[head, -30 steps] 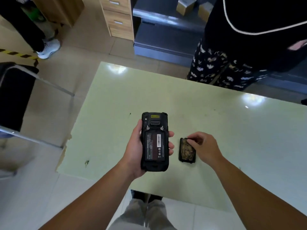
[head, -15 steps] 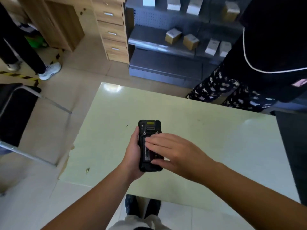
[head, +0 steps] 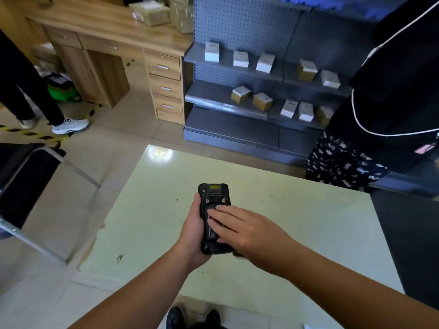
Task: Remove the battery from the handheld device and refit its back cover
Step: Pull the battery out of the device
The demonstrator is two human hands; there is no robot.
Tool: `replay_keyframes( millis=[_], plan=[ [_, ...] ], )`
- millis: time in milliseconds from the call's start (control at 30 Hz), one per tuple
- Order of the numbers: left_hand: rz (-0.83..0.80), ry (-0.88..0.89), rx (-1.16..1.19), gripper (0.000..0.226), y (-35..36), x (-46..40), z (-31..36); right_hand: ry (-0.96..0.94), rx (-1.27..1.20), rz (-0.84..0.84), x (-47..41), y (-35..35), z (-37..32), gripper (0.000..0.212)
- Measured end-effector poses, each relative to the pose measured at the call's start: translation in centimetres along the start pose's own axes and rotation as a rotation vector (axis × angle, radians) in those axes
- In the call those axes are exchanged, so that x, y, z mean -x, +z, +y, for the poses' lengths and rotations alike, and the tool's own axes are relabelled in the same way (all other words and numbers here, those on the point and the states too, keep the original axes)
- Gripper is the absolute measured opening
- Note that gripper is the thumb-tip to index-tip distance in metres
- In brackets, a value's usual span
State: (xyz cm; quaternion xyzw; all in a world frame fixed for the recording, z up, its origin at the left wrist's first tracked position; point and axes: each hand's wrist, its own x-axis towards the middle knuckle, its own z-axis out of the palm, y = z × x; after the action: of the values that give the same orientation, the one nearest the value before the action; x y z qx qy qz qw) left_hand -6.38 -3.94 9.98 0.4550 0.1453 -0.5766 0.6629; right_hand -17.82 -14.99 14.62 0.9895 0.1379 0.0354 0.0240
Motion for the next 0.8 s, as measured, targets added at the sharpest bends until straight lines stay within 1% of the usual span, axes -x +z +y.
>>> replay_keyframes(
  millis=[33,133,200,300,400,533,600,667,733,800],
  plan=[
    [-0.005,0.007,-0.001,0.086,0.0,-0.1,-0.1,-0.005,0.007,0.002,0.2,0.0,0.0,0.065],
    [-0.008,0.032,0.011,0.075,0.3,0.0,-0.3,-0.019,0.036,-0.020,0.7,0.4,0.4,0.049],
    [-0.006,0.034,0.027,0.075,0.7,-0.1,-0.2,-0.015,0.032,-0.005,1.0,0.7,0.8,0.044],
    [-0.007,0.038,0.044,0.077,1.1,-0.2,-0.1,-0.019,0.033,0.096,1.4,0.8,1.3,0.044],
    [-0.016,0.022,0.085,0.076,1.2,-0.7,-0.1,-0.015,0.019,0.199,1.4,1.5,1.8,0.036],
    [-0.048,0.041,0.077,0.075,0.8,-1.4,0.2,0.016,0.061,0.284,1.1,2.1,1.9,0.033],
    [-0.048,0.054,0.027,0.075,0.4,-1.7,0.2,0.119,0.034,0.356,0.8,2.1,1.8,0.032],
    [-0.032,0.059,-0.009,0.074,-0.1,-2.1,0.2,0.293,-0.042,0.407,0.2,2.2,1.6,0.036],
    [-0.032,0.059,-0.022,0.077,-0.7,-2.6,0.3,0.480,-0.169,0.357,-0.6,2.3,1.0,0.044],
    [-0.033,0.050,-0.023,0.078,-1.3,-3.0,0.4,0.652,-0.377,0.290,-1.1,2.5,0.1,0.047]
  ],
)
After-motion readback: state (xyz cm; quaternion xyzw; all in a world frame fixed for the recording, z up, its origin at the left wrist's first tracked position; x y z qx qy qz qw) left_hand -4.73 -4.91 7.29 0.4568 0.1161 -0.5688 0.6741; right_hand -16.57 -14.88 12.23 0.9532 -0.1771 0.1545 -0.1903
